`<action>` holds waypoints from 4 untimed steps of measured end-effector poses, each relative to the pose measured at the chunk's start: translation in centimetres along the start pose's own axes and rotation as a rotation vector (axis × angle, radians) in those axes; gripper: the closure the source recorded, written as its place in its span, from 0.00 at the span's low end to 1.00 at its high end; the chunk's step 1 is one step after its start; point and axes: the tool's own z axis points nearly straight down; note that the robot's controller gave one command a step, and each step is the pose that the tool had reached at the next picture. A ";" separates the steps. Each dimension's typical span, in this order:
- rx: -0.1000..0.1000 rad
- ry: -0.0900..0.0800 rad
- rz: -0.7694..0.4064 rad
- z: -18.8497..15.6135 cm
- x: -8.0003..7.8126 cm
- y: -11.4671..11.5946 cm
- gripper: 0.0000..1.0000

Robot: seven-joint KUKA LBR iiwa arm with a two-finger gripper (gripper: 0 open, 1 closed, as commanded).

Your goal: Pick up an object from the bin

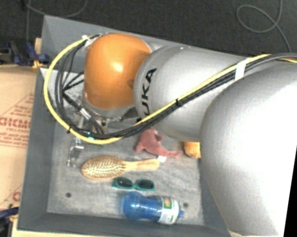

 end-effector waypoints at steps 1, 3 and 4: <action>-0.002 -0.008 0.004 -0.5 -0.2 -0.1 0.00; 0.006 -0.001 -0.288 4.2 2.0 -5.8 0.00; 0.001 -0.009 -0.368 4.3 3.5 -9.8 0.00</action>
Offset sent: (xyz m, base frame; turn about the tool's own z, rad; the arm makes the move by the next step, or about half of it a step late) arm -0.0255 -0.1057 -0.0979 -0.2689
